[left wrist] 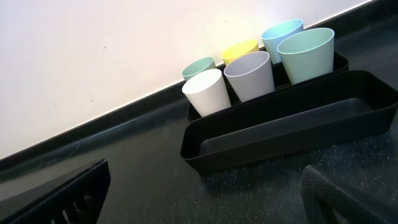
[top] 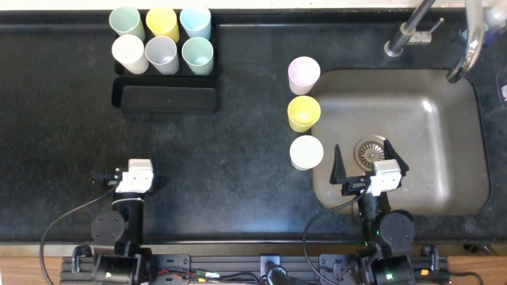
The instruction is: Store Cups
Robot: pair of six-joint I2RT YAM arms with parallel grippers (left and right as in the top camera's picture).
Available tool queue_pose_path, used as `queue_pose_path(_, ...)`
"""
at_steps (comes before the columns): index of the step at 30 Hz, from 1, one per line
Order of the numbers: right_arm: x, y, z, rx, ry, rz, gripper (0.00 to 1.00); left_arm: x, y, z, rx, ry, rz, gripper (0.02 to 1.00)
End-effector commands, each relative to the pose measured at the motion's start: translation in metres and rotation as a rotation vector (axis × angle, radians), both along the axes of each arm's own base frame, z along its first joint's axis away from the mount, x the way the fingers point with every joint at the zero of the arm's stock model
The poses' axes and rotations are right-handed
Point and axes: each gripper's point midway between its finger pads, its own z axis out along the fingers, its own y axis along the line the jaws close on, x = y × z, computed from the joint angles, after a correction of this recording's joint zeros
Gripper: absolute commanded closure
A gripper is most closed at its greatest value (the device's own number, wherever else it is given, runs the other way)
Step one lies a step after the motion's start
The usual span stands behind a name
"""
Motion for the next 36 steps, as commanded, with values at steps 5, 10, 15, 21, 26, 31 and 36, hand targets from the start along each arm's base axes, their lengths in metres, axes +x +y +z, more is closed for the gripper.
queue_pose_path(5, 0.0, -0.002, -0.003, -0.003, -0.002, -0.01, 0.003, 0.0, -0.023, -0.004, -0.391, 0.002, -0.111, 0.02)
queue_pose_path(10, 0.0, -0.002, -0.003, -0.003, -0.002, -0.01, 0.003, 0.0, -0.023, -0.004, -0.391, 0.002, -0.112, 0.018)
queue_pose_path(15, 0.0, -0.002, -0.003, -0.003, -0.002, -0.01, 0.005, 0.0, -0.023, -0.003, -0.391, -0.002, -0.112, 0.018)
queue_pose_path(21, 0.0, -0.002, -0.003, -0.003, -0.002, -0.01, 0.003, 0.0, -0.023, -0.003, -0.391, -0.002, -0.112, 0.02)
queue_pose_path(26, 0.0, -0.002, -0.003, -0.003, -0.002, -0.01, 0.003, -0.001, -0.03, 0.001, -0.395, -0.001, -0.154, 0.018)
queue_pose_path(31, 0.0, -0.002, -0.003, -0.003, -0.002, -0.01, 0.005, 0.0, -0.03, 0.04, -0.473, -0.013, -0.155, 0.018)
queue_pose_path(36, 0.0, -0.002, -0.003, -0.003, -0.002, -0.01, 0.005, 0.025, -0.039, 0.09, -0.614, 0.165, -0.133, 0.018)
